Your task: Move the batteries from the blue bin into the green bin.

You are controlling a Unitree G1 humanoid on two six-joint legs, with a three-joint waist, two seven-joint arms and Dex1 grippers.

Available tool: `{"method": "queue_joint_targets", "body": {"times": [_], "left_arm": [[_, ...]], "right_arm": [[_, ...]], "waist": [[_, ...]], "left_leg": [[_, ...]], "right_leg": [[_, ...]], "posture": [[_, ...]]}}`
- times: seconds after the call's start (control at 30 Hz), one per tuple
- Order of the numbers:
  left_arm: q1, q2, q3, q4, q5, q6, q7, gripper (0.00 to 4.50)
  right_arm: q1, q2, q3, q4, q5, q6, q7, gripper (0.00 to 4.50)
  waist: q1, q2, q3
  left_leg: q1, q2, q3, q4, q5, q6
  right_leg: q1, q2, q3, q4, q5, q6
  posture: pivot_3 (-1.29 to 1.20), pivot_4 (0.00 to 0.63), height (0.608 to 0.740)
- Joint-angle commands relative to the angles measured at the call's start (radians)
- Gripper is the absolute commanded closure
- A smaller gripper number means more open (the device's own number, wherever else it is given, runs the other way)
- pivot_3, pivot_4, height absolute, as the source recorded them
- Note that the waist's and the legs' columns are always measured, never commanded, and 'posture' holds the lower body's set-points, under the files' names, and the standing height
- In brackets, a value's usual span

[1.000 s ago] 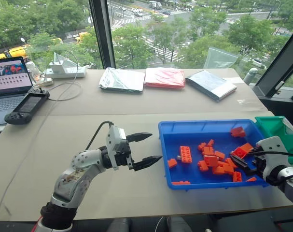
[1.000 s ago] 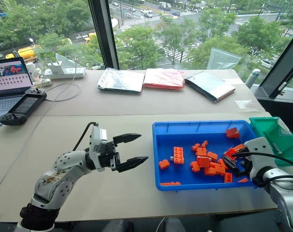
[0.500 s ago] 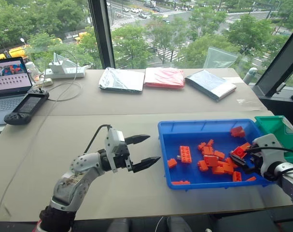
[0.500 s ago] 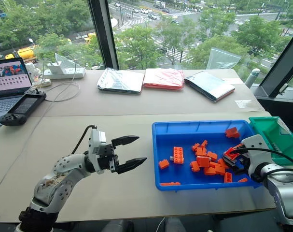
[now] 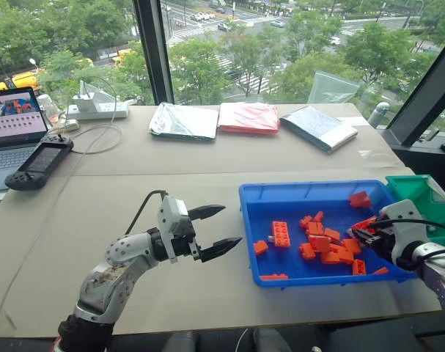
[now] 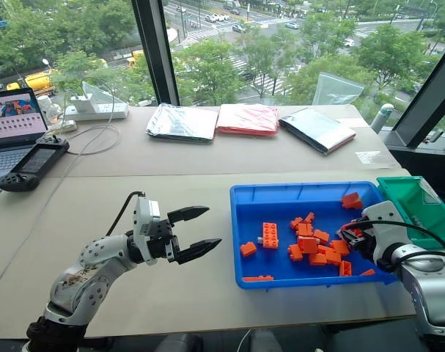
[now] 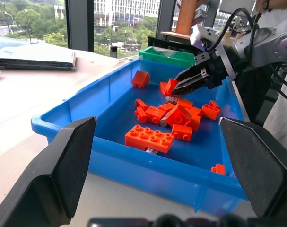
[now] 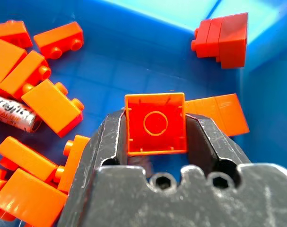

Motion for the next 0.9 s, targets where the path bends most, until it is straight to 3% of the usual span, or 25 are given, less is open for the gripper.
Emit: {"method": "queue_joint_targets", "body": {"times": [0.03, 0.3, 0.53, 0.6, 0.8, 0.9], "left_arm": [[-0.011, 0.001, 0.003, -0.033, 0.001, -0.016, 0.000, 0.00], [-0.026, -0.005, -0.006, -0.018, 0.005, -0.017, -0.002, 0.00], [-0.044, -0.004, -0.013, -0.029, -0.001, 0.008, 0.007, 0.00], [-0.049, -0.004, -0.016, -0.036, -0.004, 0.019, 0.013, 0.00], [-0.065, -0.006, -0.020, -0.048, -0.009, 0.046, 0.028, 0.00], [-0.068, -0.006, -0.020, -0.049, -0.011, 0.053, 0.033, 0.00]], "right_arm": [[0.003, -0.008, -0.068, -0.057, 0.003, 0.022, -0.010, 3.02], [0.039, -0.029, -0.216, -0.166, -0.024, 0.155, -0.073, 3.02], [0.149, -0.062, -0.248, -0.227, -0.090, 0.259, -0.101, 3.02], [0.143, -0.054, -0.256, -0.252, -0.078, 0.272, -0.090, 2.02], [0.044, -0.032, -0.233, -0.286, -0.038, 0.294, -0.073, 0.07], [-0.027, -0.021, -0.196, -0.289, -0.009, 0.303, -0.057, 0.07]], "waist": [[0.000, 0.000, 0.000], [0.001, 0.001, 0.000], [0.003, 0.002, 0.000], [0.000, 0.002, 0.000], [-0.003, 0.002, 0.000], [-0.002, 0.002, 0.000]], "left_leg": [[0.000, 0.000, 0.000, 0.000, 0.000, 0.000], [0.000, 0.000, 0.000, 0.000, 0.000, 0.000], [0.000, 0.000, 0.000, 0.000, 0.000, 0.000], [0.000, 0.000, 0.000, 0.000, 0.000, 0.000], [0.000, 0.000, 0.001, 0.000, 0.000, 0.000], [0.000, 0.000, 0.000, 0.000, 0.000, 0.000]], "right_leg": [[0.000, 0.000, 0.000, 0.000, 0.000, 0.000], [0.000, 0.000, 0.000, 0.000, 0.000, 0.000], [0.000, 0.000, 0.000, 0.000, 0.000, 0.000], [0.000, 0.000, 0.000, 0.000, 0.000, 0.000], [0.000, 0.001, 0.001, 0.000, 0.000, 0.000], [0.000, 0.001, 0.001, 0.000, 0.000, 0.000]], "posture": [[0.00, 0.150, 0.740], [0.00, 0.150, 0.740], [0.00, 0.150, 0.740], [0.00, 0.150, 0.740], [0.00, 0.150, 0.740], [0.00, 0.150, 0.740]]}}
